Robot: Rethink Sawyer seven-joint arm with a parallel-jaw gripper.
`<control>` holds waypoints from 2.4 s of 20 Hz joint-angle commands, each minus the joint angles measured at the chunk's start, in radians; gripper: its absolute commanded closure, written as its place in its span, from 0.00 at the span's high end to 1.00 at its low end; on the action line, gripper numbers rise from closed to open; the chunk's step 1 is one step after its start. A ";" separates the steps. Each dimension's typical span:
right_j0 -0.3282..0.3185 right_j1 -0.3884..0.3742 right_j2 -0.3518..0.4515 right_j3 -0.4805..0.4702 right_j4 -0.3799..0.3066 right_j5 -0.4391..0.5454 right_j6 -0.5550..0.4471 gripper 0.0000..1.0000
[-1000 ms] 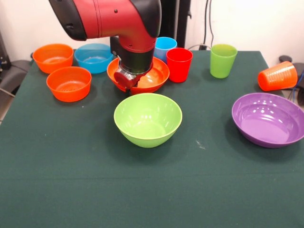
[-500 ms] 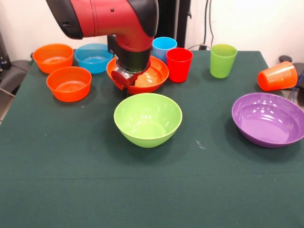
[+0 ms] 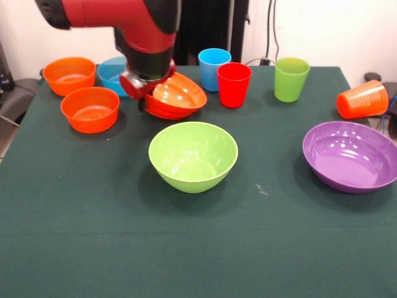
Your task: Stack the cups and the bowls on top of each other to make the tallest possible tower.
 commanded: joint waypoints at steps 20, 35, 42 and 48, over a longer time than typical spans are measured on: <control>-0.300 -0.095 0.368 0.193 0.322 0.038 -0.149 0.00; -0.308 -0.052 0.421 0.179 0.334 -0.054 -0.036 0.00; -0.300 -0.033 0.403 0.167 0.297 -0.066 -0.039 0.00; -0.296 -0.031 0.401 0.167 0.294 -0.068 -0.042 0.00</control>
